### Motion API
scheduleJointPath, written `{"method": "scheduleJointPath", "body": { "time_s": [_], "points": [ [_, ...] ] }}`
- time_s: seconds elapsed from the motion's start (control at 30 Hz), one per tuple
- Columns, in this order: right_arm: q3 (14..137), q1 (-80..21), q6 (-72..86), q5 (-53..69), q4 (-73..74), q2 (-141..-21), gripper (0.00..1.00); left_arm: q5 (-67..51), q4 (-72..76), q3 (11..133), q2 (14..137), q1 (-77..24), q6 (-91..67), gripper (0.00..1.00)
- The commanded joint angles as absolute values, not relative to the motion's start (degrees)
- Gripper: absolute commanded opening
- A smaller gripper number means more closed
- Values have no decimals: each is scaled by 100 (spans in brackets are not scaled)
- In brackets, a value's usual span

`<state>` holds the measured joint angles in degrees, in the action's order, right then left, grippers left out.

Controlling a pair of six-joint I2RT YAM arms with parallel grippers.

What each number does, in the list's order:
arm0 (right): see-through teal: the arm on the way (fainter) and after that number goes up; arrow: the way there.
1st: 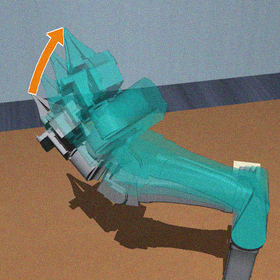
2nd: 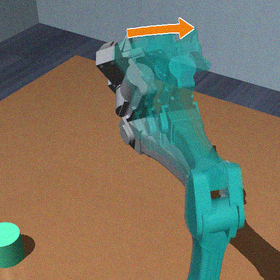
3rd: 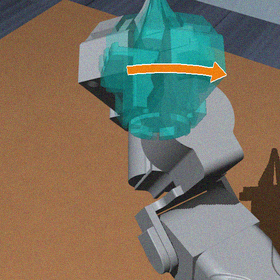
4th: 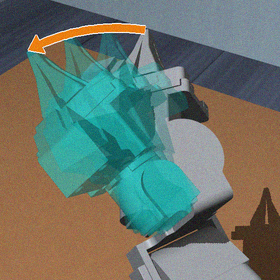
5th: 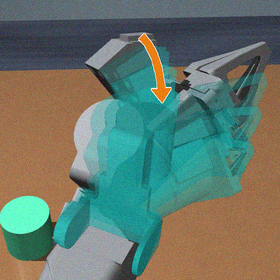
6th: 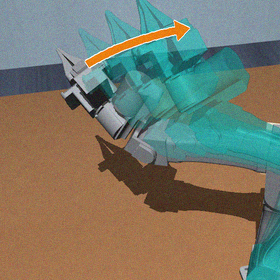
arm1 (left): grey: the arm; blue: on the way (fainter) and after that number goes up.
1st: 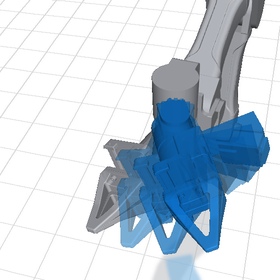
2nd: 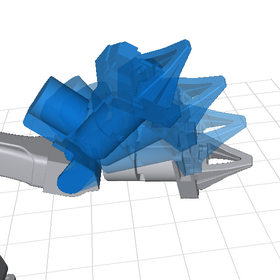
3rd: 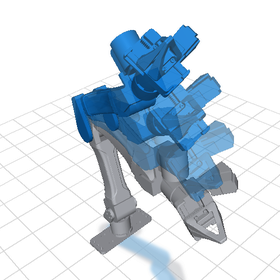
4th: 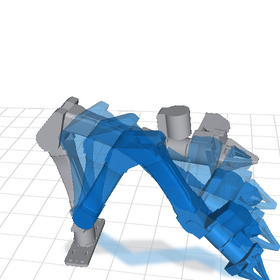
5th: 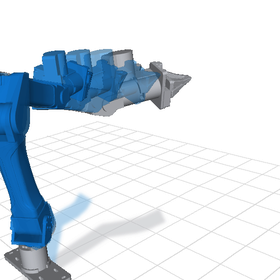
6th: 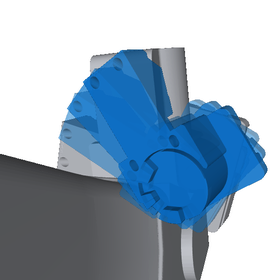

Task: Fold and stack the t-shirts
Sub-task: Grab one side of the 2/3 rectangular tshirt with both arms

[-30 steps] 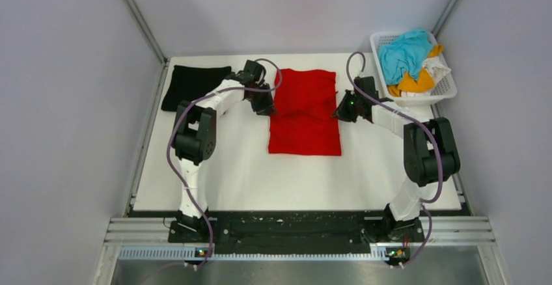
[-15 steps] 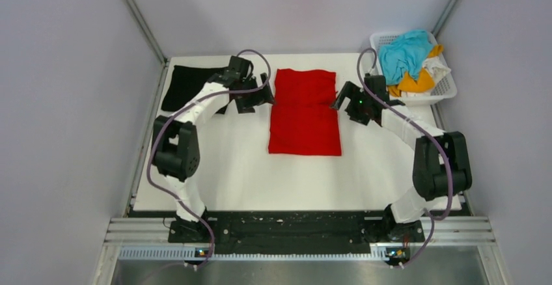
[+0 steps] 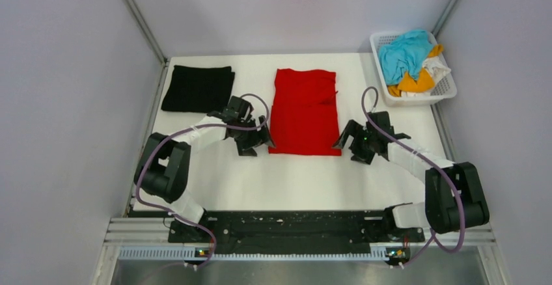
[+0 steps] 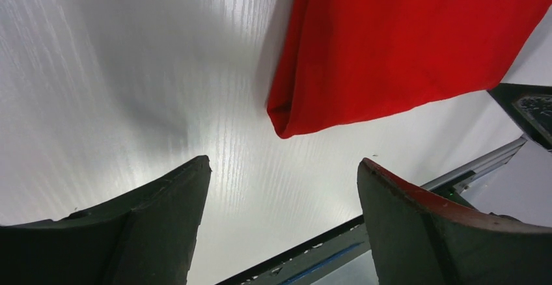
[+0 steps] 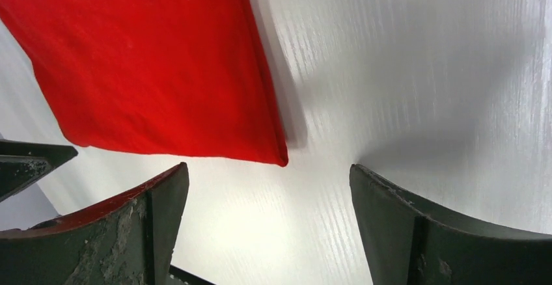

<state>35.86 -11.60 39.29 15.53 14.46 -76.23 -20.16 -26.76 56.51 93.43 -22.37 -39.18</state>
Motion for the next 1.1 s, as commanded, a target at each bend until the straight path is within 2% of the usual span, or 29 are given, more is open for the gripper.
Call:
{"method": "scheduleJointPath", "body": {
  "time_s": [0.0, 0.27, 0.43, 0.5, 0.57, 0.6, 0.77, 0.97, 1.07],
  "points": [
    [3548, -1256, 4074, 1666, 1237, -7719, 89, -2345, -1951, 5555, 9444, -2275, -4212, 84],
    [3261, -1273, 4282, 1580, 870, -7831, 72, -2169, -1649, 5205, 9655, -2399, -4425, 56],
    [3217, -1279, 4318, 1572, 656, -8046, 66, -2120, -1440, 5182, 9892, -2416, -4559, 50],
    [3211, -1281, 4308, 1613, 606, -8130, 62, -2089, -1404, 5213, 10001, -2422, -4589, 44],
    [3181, -1286, 4304, 1653, 576, -8208, 60, -2060, -1381, 5233, 10095, -2426, -4617, 33],
    [3151, -1291, 4294, 1667, 561, -8236, 58, -2034, -1373, 5226, 10110, -2426, -4634, 24],
    [3025, -1289, 4259, 1645, 448, -8402, 54, -1964, -1276, 5253, 10272, -2426, -4700, 0],
    [2954, -1291, 4203, 1722, 403, -8665, 41, -1917, -1150, 5170, 10286, -2439, -4754, 0],
    [2920, -1296, 4163, 1731, 530, -8562, 39, -1827, -1134, 5003, 10090, -2458, -4765, 0]
  ]
}}
